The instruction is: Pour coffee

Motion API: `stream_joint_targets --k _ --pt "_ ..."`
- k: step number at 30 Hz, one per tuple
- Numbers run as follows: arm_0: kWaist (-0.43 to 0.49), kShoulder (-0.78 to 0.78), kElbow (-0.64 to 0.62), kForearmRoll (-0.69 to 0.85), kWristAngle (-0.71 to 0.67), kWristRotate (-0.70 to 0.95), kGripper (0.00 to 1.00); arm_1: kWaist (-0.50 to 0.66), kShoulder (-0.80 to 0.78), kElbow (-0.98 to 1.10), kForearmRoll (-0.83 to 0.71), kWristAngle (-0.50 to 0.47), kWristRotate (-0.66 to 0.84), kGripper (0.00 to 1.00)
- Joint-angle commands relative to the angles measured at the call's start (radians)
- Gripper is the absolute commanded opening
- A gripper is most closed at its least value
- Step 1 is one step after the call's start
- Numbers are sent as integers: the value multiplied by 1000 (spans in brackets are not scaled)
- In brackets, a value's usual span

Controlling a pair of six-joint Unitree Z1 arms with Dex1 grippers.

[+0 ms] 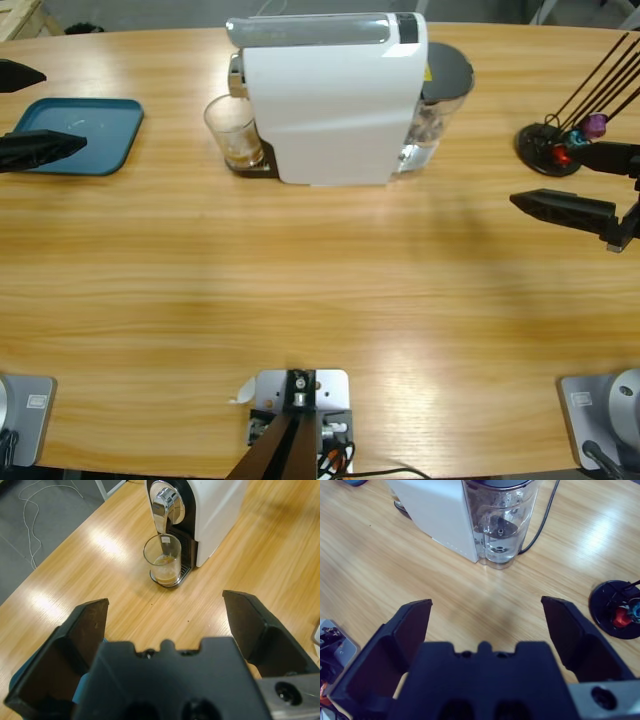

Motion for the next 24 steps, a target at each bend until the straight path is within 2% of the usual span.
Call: stream_joint_targets --k 1,9,24 --pt "-8 52 44 6 -21 18 987 2 35 37 -21 -7 14 1000" --pt "-8 135 80 -42 -58 125 1000 2 36 38 -23 -6 14 1000" --pt "17 305 129 -268 -199 125 1000 2 31 43 -31 -4 14 1000"
